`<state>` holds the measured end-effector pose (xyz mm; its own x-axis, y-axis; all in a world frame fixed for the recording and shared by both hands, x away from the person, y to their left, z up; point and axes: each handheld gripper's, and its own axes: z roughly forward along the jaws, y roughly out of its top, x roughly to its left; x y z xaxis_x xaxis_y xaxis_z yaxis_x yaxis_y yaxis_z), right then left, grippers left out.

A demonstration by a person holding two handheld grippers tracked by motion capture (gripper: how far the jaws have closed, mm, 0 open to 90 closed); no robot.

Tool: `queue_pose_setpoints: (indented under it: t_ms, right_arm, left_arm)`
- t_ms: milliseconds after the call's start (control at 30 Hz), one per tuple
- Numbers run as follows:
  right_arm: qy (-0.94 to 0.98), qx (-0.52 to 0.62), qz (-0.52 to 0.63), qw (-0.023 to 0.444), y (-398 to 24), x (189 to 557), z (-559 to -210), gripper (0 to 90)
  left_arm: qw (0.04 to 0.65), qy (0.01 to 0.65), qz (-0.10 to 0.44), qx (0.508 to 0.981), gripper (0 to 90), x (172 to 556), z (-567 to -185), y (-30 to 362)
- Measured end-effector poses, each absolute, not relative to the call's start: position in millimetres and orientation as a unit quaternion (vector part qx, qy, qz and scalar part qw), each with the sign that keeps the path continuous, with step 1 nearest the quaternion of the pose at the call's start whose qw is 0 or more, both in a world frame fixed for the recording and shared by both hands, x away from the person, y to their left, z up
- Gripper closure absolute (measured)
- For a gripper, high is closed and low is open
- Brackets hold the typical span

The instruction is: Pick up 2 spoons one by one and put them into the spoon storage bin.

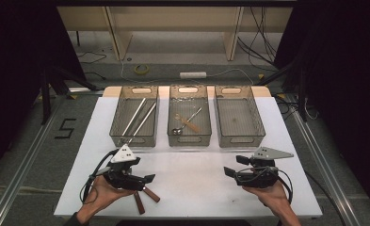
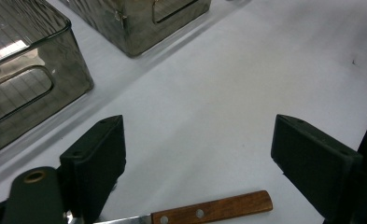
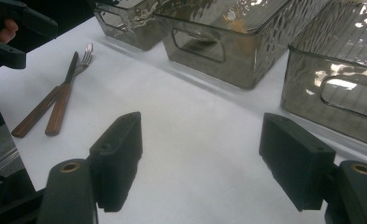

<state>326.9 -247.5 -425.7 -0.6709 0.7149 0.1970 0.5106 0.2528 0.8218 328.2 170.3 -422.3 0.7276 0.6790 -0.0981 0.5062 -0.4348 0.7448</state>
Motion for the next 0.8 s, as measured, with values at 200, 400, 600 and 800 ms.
queue_pose_setpoints:
  t_ms: [200,400,600,800]
  right_arm:
    - [0.786,0.391,0.467,0.107,-248,324,-427,31.1]
    - [0.786,0.390,0.467,0.106,-249,322,-427,31.1]
    - [0.786,0.391,0.468,0.105,-251,320,-427,31.1]
    - [0.785,0.391,0.469,0.108,-252,318,-427,31.1]
  left_arm:
    - [0.395,0.347,0.102,0.844,23.5,326,-420,168]
    - [0.363,0.354,0.076,0.858,39.8,323,-431,155]
    - [0.341,0.366,0.064,0.864,64.8,326,-439,147]
    - [0.329,0.369,0.056,0.868,79.9,329,-447,145]
